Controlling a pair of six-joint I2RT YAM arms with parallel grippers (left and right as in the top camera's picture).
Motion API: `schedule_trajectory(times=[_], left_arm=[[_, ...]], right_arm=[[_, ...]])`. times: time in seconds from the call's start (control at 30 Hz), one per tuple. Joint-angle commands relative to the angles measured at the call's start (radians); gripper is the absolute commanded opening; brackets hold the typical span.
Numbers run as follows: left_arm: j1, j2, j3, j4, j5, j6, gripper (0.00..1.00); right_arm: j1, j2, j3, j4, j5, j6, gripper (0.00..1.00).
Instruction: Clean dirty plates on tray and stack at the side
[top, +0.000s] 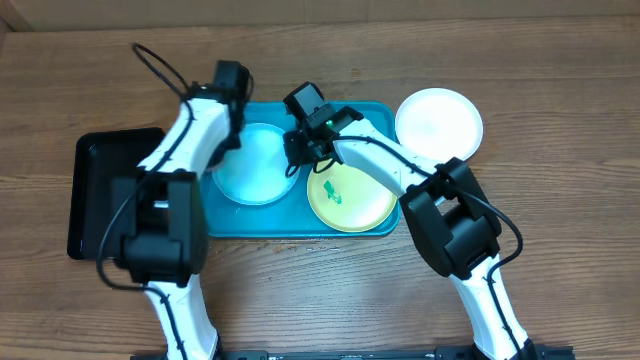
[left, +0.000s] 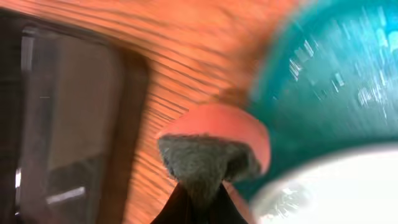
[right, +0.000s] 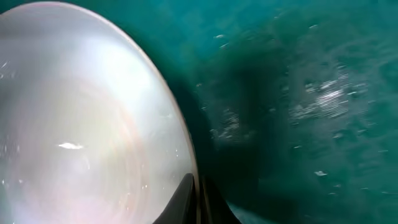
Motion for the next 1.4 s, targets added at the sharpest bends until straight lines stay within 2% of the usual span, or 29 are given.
schedule_trajectory(times=[0.0,0.1,0.17,0.3,0.5,0.73,0.9,1.13,1.37], left_arm=[[0.054,-0.145,0.041,-0.006,0.053,-0.058,0.04],[0.129,-0.203,0.041,-0.025,0.254,-0.053,0.04],[0.186,-0.217,0.041,-0.053,0.34,-0.053,0.04],[0.32,-0.211,0.04,-0.134,0.501,-0.053,0.04],[0.504,-0.204,0.039,-0.255,0.522,-0.053,0.04],[0.616,-0.204,0.039,-0.269,0.622,-0.054,0.04],[0.63,-0.204,0.039,-0.266,0.625,-0.054,0.04],[0.63,-0.204,0.039,-0.262,0.625,-0.054,0.04],[0.629,-0.204,0.039,-0.263,0.632,-0.054,0.04]], right_arm=[[-0.014,-0.031,0.035,-0.006,0.037,-0.08,0.04],[-0.01,-0.065,0.063,-0.007,0.094,-0.14,0.04],[-0.003,-0.098,0.072,-0.01,0.171,-0.146,0.04],[0.026,-0.189,0.079,-0.009,0.344,-0.263,0.04],[0.114,-0.303,0.079,0.054,0.717,-0.538,0.04],[0.227,-0.319,0.079,0.274,1.149,-0.876,0.04],[0.282,-0.319,0.079,0.41,1.265,-1.027,0.04],[0.312,-0.319,0.079,0.511,1.301,-1.16,0.04],[0.312,-0.319,0.078,0.514,1.301,-1.181,0.04]])
